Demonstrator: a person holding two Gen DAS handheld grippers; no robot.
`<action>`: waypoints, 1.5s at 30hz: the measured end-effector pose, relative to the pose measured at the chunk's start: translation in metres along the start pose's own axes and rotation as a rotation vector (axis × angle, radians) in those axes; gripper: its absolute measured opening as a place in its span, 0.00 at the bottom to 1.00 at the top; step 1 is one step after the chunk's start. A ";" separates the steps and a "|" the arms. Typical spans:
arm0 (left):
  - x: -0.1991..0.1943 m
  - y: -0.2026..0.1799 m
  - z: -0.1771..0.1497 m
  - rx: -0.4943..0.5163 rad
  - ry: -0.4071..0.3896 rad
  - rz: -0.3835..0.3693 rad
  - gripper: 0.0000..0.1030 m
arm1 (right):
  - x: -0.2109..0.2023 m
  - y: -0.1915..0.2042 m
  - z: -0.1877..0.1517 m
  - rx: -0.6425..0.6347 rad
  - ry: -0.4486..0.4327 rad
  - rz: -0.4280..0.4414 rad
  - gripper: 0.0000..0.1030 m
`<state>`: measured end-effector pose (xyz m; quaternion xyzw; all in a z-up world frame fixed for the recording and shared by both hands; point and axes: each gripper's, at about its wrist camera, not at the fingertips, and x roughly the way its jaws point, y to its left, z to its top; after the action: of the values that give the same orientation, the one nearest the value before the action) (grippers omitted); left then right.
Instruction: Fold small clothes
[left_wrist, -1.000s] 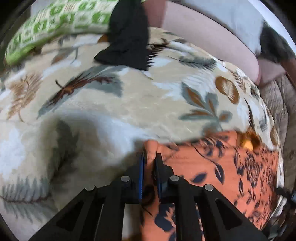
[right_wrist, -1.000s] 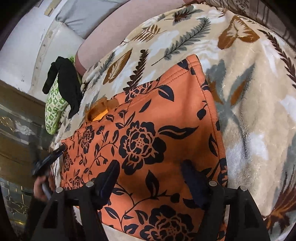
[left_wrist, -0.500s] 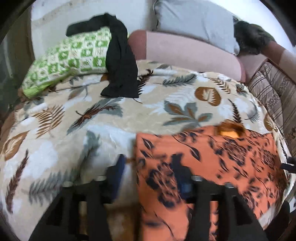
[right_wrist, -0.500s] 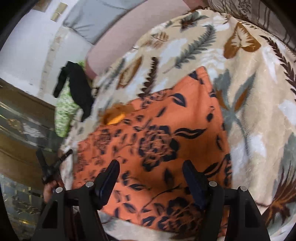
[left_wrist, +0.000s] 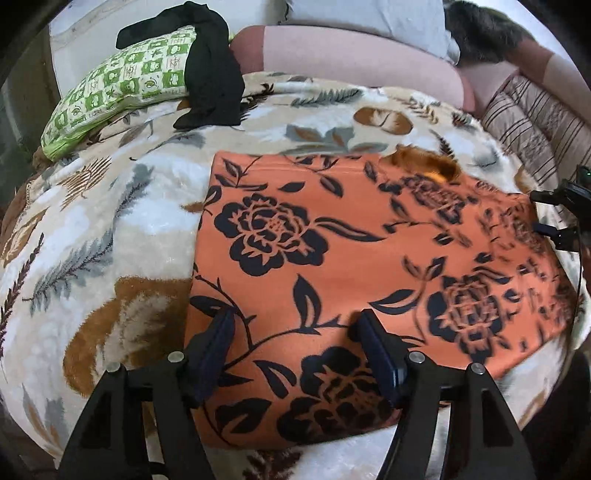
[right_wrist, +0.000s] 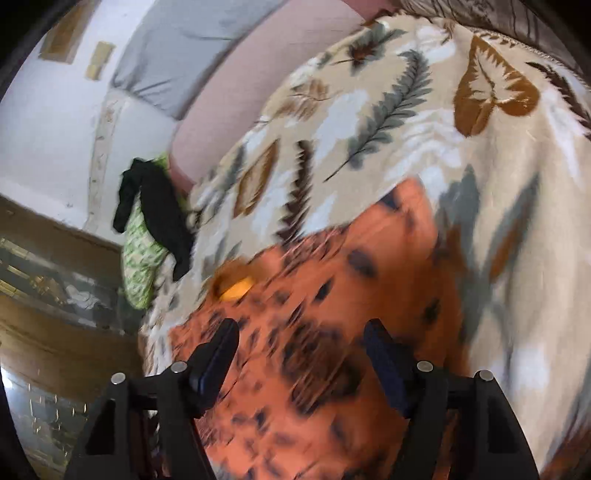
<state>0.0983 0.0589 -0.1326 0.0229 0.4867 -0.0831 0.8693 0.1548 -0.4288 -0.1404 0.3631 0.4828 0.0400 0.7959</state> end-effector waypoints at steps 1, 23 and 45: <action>-0.001 -0.001 0.001 0.006 -0.002 0.003 0.68 | 0.002 -0.017 0.008 0.075 -0.020 -0.033 0.71; -0.032 -0.005 0.005 -0.060 -0.038 0.040 0.69 | -0.051 0.060 -0.075 -0.106 0.005 0.114 0.75; -0.125 -0.080 0.033 0.045 -0.200 0.000 0.73 | -0.032 0.063 -0.104 -0.141 -0.036 0.082 0.83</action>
<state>0.0484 -0.0088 -0.0057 0.0341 0.3955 -0.0957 0.9128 0.0728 -0.3392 -0.1061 0.3262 0.4489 0.1000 0.8258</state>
